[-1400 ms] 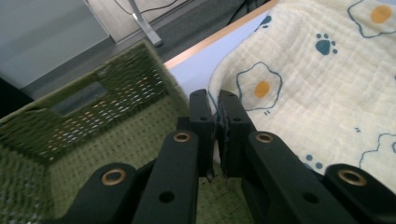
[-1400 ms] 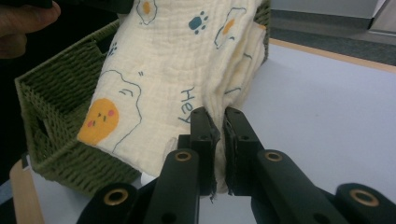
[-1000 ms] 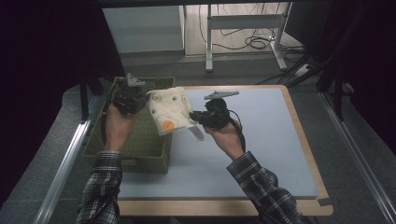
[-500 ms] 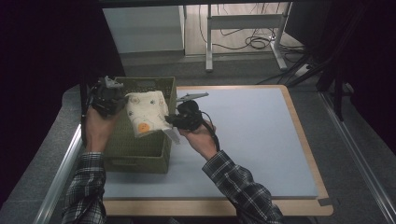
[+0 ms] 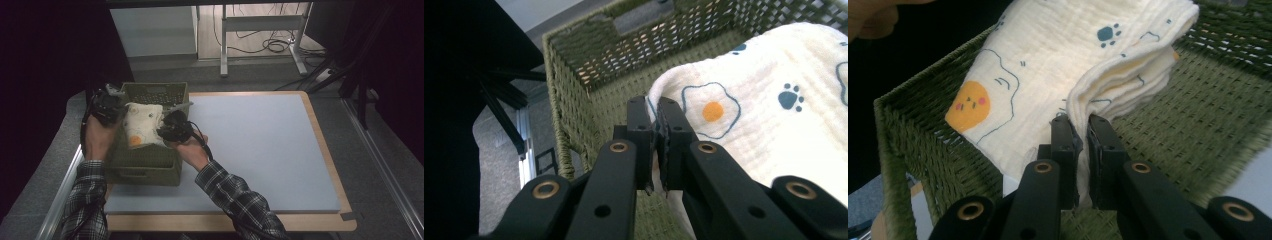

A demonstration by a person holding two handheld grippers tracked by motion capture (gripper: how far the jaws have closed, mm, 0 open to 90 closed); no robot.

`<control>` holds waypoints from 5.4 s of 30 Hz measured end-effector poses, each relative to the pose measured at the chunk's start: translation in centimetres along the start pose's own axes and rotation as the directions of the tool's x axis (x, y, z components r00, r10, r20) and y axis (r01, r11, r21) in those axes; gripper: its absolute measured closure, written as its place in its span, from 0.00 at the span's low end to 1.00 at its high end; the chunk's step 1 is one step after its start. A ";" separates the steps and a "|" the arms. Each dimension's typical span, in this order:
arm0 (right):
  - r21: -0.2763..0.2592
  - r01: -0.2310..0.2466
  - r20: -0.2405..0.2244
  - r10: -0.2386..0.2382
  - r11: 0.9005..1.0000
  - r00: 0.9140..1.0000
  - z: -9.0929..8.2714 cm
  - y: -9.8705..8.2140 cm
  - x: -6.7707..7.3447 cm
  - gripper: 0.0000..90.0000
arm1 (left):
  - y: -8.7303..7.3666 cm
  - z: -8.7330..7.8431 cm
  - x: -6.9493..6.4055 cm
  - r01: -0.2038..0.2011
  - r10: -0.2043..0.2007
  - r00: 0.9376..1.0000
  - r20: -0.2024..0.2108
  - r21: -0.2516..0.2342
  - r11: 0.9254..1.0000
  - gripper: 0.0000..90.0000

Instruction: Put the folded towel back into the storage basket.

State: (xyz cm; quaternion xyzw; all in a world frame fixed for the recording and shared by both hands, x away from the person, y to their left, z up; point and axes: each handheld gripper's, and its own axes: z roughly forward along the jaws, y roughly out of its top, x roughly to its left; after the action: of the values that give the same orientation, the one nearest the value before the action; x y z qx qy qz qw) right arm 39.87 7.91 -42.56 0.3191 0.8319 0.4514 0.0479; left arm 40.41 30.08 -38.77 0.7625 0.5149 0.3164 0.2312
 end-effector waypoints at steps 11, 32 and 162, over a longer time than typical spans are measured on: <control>0.052 -0.007 0.012 0.007 0.999 1.000 2.6 1.2 0.9 0.92 | -0.3 1.8 1.1 -0.020 0.022 1.000 -0.022 0.047 0.999 0.95; 0.153 0.000 0.093 -0.014 0.988 0.996 4.6 1.5 1.0 0.91 | 0.5 6.8 -0.6 -0.103 0.104 0.995 0.001 0.134 0.986 0.95; -0.006 0.124 0.192 -0.121 0.992 0.974 -21.9 -15.2 -13.1 0.07 | -2.3 -2.8 -25.6 -0.035 0.189 0.854 0.485 -0.308 0.951 0.00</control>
State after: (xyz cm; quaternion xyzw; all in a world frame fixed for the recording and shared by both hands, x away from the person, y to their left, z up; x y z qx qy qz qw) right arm 34.72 -21.30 -44.33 0.3086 0.8374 0.4225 0.1583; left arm 30.07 7.11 -44.66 0.8058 0.3380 0.1885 0.4482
